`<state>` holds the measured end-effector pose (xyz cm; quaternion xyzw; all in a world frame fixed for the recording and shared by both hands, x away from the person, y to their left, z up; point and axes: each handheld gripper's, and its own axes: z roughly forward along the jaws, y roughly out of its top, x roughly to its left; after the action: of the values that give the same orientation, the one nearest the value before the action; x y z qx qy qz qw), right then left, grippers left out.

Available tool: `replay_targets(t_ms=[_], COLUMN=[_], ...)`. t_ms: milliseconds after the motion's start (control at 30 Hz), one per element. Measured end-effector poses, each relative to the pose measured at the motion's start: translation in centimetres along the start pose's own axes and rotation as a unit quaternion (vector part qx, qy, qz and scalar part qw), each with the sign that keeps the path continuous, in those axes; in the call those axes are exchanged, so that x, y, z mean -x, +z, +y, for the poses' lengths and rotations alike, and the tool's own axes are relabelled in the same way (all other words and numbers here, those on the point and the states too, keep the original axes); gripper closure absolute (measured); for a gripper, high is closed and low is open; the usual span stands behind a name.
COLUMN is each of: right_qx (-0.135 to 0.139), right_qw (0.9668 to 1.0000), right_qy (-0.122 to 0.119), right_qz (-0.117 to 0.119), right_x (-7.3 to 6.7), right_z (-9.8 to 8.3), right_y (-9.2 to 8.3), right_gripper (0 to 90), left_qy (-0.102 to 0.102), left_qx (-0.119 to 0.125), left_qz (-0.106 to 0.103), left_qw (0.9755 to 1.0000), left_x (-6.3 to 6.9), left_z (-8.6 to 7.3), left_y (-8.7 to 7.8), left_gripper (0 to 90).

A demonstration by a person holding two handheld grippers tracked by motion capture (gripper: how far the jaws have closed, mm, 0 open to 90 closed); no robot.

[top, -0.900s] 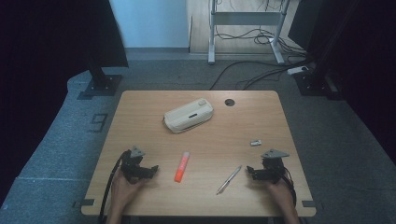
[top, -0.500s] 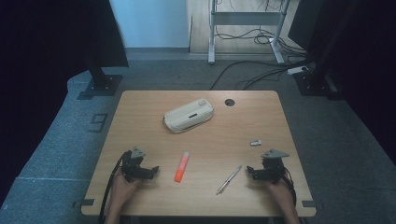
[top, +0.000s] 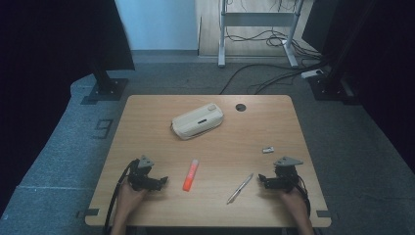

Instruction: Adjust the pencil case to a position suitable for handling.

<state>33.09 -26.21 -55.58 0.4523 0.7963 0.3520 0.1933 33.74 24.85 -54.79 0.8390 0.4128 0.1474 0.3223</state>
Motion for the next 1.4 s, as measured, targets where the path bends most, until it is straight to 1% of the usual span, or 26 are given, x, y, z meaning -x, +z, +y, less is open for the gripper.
replay_targets(t_ms=[67, 100, 200, 233, 300, 333, 367, 400, 433, 500, 567, 600, 633, 667, 767, 833, 900, 1000, 1100, 1167, 1200, 1233, 1267, 1333, 1367, 1400], right_qx=[0.0, 0.0, 0.001, 0.001, 0.001, 0.001, 0.001, 0.001, 0.001, 0.001, 0.001, 0.001, 0.001, 0.001, 0.001, 0.001, 0.001, 0.001, 0.001, 0.001, 0.001, 0.001, 0.001, 0.001, 0.001, 0.001], right_qw=[1.0, 1.0, 1.0, 1.0, 1.0, 1.0, 1.0, 1.0, 1.0, 1.0, 1.0, 1.0, 1.0, 1.0, 1.0, 1.0, 1.0, 1.0, 1.0, 1.0, 1.0, 1.0, 1.0, 1.0, 1.0, 1.0], right_qy=[0.0, 0.0, 0.0, 0.001, 0.001, 0.001, 0.001, 0.001, 0.001, 0.001, 0.001, 0.001, 0.001, 0.001, 0.001, 0.001, 0.001, 0.001, 0.001, 0.001, 0.0, 0.0, 0.001, 0.001, 0.001, 0.0], right_qz=[0.0, 0.0, -0.001, -0.001, -0.001, -0.001, -0.001, -0.001, -0.001, -0.001, -0.001, -0.001, -0.001, -0.001, -0.001, -0.001, -0.001, -0.001, -0.001, -0.001, -0.001, -0.001, -0.001, -0.001, -0.001, -0.001], right_x=[0.0, 0.0, 0.0, 0.0, 0.0, 0.0, 0.0, 0.0, 0.0, 0.0, 0.0, 0.0, 0.0, 0.0, 0.0, 0.0, 0.0, 0.0, 0.0, 0.0, 0.0, 0.0, 0.0, 0.0, 0.0, 0.0], right_z=[0.0, 0.0, 0.0, 0.0, 0.0, 0.0, 0.0, 0.0, 0.0, 0.0, 0.0, 0.0, 0.0, 0.0, 0.0, 0.0, 0.0, 0.0, 0.0, 0.0, 0.0, 0.0, 0.0, 0.0, 0.0, 0.0], right_y=[0.0, 0.0, 0.0, 0.0, 0.0, 0.0, 0.0, 0.0, 0.0, 0.0, 0.0, 0.0, 0.0, 0.0, 0.0, 0.0, 0.0, 0.0, 0.0, 0.0, 0.0, 0.0, 0.0, 0.0, 0.0, 0.0], right_gripper=[9.8, 9.8, 10.1, 10.1, 10.1, 10.2, 10.1, 10.1, 10.2, 10.3, 10.2, 10.2, 10.3, 10.3, 10.2, 10.2, 10.2, 10.2, 10.2, 10.2, 10.2, 10.3, 10.3, 10.2, 10.2, 10.2], left_qy=[0.0, 0.0, 0.001, 0.006, 0.009, 0.009, 0.008, 0.008, -0.001, -0.004, -0.001, 0.001, 0.001, -0.001, 0.012, 0.017, 0.014, -0.002, -0.018, -0.02, -0.023, -0.022, -0.019, -0.016, -0.011, -0.007], left_qx=[0.0, 0.0, 0.002, 0.002, 0.004, 0.01, 0.014, 0.014, 0.02, 0.02, 0.02, 0.032, 0.032, 0.032, 0.029, 0.019, 0.015, 0.01, 0.014, 0.013, 0.02, 0.03, 0.033, 0.031, 0.027, 0.03], left_qz=[-0.012, -0.012, -0.023, -0.026, -0.025, -0.028, -0.036, -0.036, -0.05, -0.06, -0.063, -0.062, -0.062, -0.069, -0.059, -0.062, -0.066, -0.082, -0.096, -0.098, -0.105, -0.106, -0.105, -0.1, -0.092, -0.085], left_qw=[0.9999, 0.9999, 0.9997, 0.9997, 0.9996, 0.9995, 0.9992, 0.9992, 0.9986, 0.998, 0.9978, 0.9976, 0.9976, 0.9971, 0.9978, 0.9978, 0.9976, 0.9966, 0.9952, 0.9949, 0.9941, 0.9937, 0.9937, 0.9943, 0.9953, 0.9959], left_x=[0.1, 0.1, 0.4, 0.4, 0.5, 0.6, 0.5, 0.5, 0.3, 0.0, -0.1, -0.1, -0.1, -0.2, 0.0, 0.1, 0.1, -0.3, -0.8, -0.9, -1.2, -1.3, -1.4, -1.5, -1.4, -1.3], left_z=[0.1, 0.1, 0.6, 0.8, 1.0, 1.3, 1.5, 1.5, 1.9, 2.5, 3.0, 3.1, 3.1, 3.7, 4.5, 5.2, 5.8, 6.7, 7.4, 7.6, 8.0, 8.1, 8.3, 8.7, 9.0, 9.2], left_y=[0.0, 0.0, -0.1, -0.2, -0.2, -0.2, -0.2, -0.2, -0.1, 0.0, 0.1, 0.0, 0.0, 0.0, 0.0, 0.0, 0.1, 0.3, 0.6, 0.6, 0.7, 0.6, 0.5, 0.6, 0.5, 0.5], left_gripper=[0.0, 0.0, 0.0, 0.0, 0.0, 0.0, 0.0, 0.0, 0.0, 0.9, 2.2, 2.8, 3.6, 4.2, 4.0, 3.3, 2.4, 1.2, 1.1, 0.8, 0.7, 1.0, 1.7, 1.9, 2.8, 4.5])
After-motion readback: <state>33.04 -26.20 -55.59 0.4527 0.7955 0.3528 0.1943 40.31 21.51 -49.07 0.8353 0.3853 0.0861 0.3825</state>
